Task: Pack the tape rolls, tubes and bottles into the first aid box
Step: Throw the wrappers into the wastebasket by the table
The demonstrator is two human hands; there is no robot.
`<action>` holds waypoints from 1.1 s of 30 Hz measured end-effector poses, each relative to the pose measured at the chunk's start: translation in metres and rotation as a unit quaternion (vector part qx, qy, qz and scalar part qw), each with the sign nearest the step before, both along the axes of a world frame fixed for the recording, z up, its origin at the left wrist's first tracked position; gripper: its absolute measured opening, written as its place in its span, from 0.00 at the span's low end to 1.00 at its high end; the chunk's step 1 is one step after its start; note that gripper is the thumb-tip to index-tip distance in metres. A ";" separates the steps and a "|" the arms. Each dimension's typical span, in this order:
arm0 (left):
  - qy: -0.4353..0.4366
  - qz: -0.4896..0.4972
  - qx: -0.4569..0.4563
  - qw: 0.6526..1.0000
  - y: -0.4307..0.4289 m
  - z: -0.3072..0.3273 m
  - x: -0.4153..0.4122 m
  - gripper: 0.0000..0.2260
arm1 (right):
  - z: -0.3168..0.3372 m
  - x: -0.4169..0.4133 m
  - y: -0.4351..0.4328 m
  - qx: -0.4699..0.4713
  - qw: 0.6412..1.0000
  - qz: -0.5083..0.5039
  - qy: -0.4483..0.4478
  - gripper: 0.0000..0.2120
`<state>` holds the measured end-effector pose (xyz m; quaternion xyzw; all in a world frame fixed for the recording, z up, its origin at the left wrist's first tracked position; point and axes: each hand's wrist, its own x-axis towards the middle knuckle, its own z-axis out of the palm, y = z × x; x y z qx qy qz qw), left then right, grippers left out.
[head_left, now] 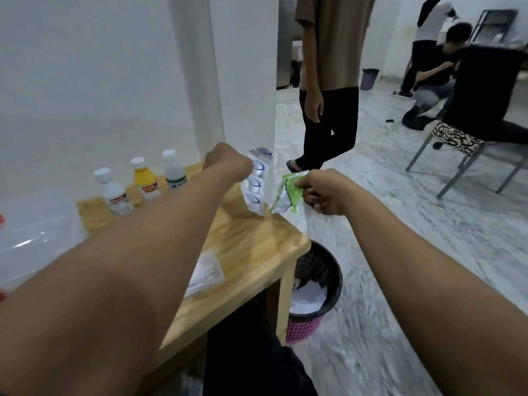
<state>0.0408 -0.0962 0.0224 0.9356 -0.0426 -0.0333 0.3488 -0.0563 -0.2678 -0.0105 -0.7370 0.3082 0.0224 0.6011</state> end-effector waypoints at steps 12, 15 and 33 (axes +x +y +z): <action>0.040 -0.079 0.044 0.995 -0.098 -0.015 0.064 0.11 | -0.061 0.032 -0.080 -0.032 0.995 -0.097 0.013 0.03; 0.047 -0.131 0.115 0.983 -0.127 -0.034 0.078 0.14 | -0.096 0.041 -0.097 -0.026 0.993 -0.106 0.048 0.03; 0.100 -0.349 0.438 0.823 -0.243 -0.214 0.123 0.12 | -0.322 0.051 -0.139 -0.027 0.968 -0.149 0.201 0.20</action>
